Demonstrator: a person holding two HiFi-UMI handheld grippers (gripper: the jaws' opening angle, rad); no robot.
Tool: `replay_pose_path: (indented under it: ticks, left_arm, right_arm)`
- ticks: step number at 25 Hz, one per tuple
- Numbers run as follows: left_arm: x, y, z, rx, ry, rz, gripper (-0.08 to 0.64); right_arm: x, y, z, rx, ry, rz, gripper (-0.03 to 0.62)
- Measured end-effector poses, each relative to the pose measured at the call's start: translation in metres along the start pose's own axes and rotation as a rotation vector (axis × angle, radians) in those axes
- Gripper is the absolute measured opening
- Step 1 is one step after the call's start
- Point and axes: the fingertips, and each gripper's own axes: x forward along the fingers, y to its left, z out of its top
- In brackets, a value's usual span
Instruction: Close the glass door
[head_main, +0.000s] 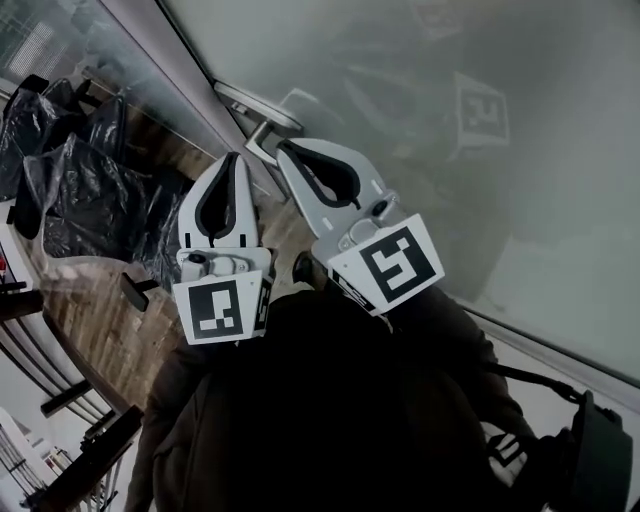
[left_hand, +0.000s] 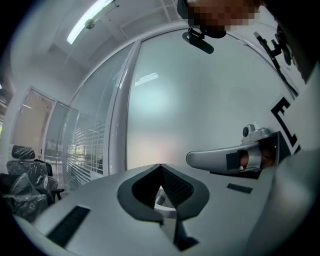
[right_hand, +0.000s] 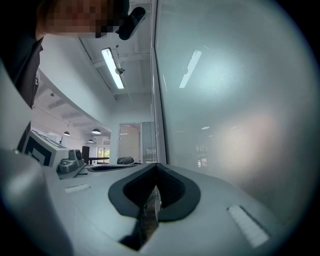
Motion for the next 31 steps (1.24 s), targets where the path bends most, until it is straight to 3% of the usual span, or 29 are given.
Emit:
replay_pose_path:
  ticks: [10,23,27,31]
  left_arm:
    - [0.001,-0.012,0.003,0.009,-0.047,-0.031,-0.003]
    - [0.001,-0.013,-0.005,0.040,-0.002,-0.040,-0.003]
    - [0.005,-0.012,0.001,0.009,-0.028,-0.019,-0.003]
    - [0.007,-0.010,-0.002,0.006,0.003,-0.011,-0.003]
  right_arm:
    - [-0.007,-0.002,-0.001,-0.005,-0.003,-0.004,0.002]
    - [-0.007,-0.003,0.003,0.000,-0.018,0.005,0.002]
    - [-0.006,-0.005,0.003,0.002,-0.018,0.006,0.002]
    - [-0.003,-0.007,0.003,0.002,-0.019,0.006,0.002]
